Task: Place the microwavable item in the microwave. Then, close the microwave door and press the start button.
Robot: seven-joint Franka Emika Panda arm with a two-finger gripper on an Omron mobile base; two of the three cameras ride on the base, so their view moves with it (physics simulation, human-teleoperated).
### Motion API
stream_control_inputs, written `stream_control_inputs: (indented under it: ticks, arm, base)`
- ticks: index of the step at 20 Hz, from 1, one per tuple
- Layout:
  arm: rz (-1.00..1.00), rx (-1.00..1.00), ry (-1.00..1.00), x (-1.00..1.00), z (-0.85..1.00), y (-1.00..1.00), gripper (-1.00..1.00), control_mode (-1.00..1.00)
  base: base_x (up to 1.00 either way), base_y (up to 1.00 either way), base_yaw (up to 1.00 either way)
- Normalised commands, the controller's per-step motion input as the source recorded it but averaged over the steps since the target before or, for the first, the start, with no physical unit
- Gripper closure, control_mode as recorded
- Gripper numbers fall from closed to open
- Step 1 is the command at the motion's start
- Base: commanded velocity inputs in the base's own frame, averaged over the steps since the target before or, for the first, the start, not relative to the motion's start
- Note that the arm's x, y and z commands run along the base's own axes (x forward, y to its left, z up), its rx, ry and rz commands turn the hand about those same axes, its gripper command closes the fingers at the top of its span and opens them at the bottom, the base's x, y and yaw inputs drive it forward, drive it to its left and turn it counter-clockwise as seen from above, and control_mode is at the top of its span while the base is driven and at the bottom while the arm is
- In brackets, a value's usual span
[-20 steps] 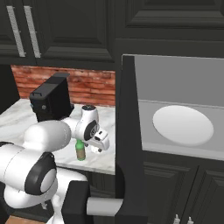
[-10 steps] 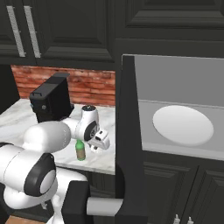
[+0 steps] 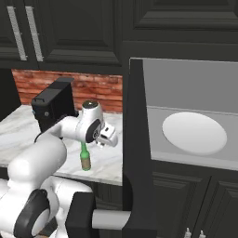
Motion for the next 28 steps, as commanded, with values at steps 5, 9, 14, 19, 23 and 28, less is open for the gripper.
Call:
stream_control_inputs:
  ticks: [5,9,14,19,23,28]
  arm:
    - [0.00,-0.11,-0.25,-0.04,1.00,0.00,1.00,-1.00]
    - [0.00,-0.07,-0.22,-0.20,1.00,0.00,1.00,-1.00]
    - [0.00,-0.01,-0.14,-0.53,0.91,0.09,1.00,-1.00]
    - [0.02,0.00,-0.07,-0.81,0.62,0.25,1.00,-1.00]
    - [0.03,0.00,0.00,-0.79,0.29,0.41,1.00,-1.00]
    - [0.03,0.00,0.00,-0.70,0.21,0.36,1.00,-1.00]
  base:
    - [0.00,0.00,0.00]
    - [0.00,0.00,0.00]
    - [0.00,0.00,0.00]
    - [0.00,0.00,0.00]
    - [0.00,0.00,0.00]
    - [0.00,0.00,0.00]
